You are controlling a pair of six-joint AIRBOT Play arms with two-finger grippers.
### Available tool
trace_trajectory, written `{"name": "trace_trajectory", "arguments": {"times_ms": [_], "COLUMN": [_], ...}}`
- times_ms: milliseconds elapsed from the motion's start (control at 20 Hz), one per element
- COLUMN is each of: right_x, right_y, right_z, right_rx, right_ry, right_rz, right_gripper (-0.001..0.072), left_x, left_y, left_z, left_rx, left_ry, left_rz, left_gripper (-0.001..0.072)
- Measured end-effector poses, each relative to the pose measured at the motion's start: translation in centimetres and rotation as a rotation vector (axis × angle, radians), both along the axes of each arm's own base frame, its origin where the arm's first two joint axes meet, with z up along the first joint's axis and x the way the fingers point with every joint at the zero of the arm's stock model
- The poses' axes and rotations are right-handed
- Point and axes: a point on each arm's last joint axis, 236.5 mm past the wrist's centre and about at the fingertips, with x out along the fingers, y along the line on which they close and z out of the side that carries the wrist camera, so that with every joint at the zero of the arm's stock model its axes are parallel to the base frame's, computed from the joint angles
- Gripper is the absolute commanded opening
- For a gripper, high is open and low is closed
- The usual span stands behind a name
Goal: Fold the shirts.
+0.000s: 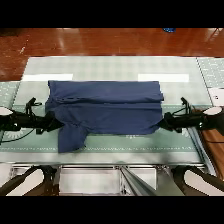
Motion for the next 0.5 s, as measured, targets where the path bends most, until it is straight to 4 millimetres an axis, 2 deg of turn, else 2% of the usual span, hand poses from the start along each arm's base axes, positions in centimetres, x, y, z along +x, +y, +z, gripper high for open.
{"name": "trace_trajectory", "arguments": {"times_ms": [250, 400, 500], "right_x": [4.9, 7.7, 9.7], "right_y": [-0.9, -1.7, -2.3], "right_z": [6.6, 8.9, 9.7], "right_rx": [-0.017, -0.038, -0.045], "right_ry": [-0.186, -0.254, -0.281], "right_rz": [0.074, 0.068, 0.056], "right_gripper": [0.0024, 0.0024, 0.0024], "left_x": [6.0, 10.0, 12.4], "left_y": [1.6, 2.4, 2.8], "left_z": [6.2, 9.4, 10.6], "left_rx": [0.034, 0.056, 0.061], "left_ry": [-0.188, -0.282, -0.315], "left_rz": [-0.013, -0.006, -0.007], "left_gripper": [0.002, 0.002, 0.002]}}
